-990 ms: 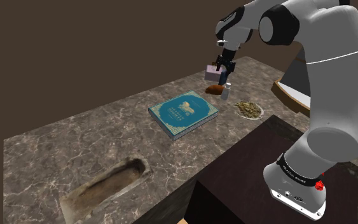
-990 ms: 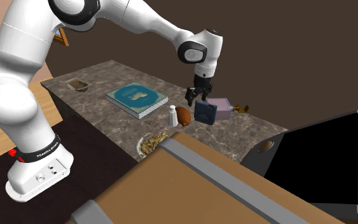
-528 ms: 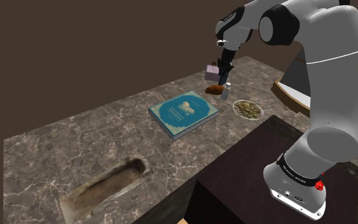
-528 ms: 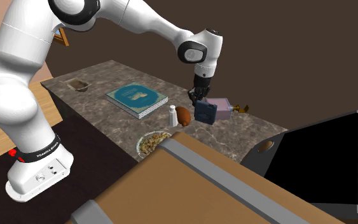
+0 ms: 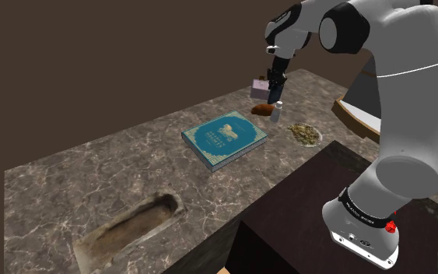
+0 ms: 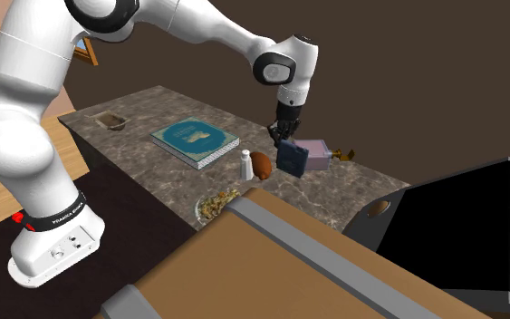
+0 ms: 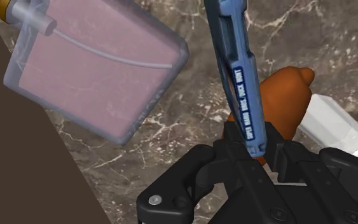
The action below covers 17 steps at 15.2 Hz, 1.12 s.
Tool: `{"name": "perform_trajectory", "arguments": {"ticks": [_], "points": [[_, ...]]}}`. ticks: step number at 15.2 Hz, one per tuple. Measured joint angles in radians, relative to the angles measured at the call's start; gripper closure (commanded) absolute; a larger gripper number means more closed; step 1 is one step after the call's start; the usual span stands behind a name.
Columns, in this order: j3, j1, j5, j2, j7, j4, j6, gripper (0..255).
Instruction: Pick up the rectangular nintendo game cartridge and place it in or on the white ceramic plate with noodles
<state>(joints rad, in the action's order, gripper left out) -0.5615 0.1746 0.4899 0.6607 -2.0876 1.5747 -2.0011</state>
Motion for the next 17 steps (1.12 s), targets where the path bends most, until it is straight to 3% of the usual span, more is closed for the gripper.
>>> {"name": "perform_trajectory", "arguments": {"ticks": [17], "points": [[-0.039,-0.012,-0.062,-0.094,0.05,-0.086,0.164,255]]}}
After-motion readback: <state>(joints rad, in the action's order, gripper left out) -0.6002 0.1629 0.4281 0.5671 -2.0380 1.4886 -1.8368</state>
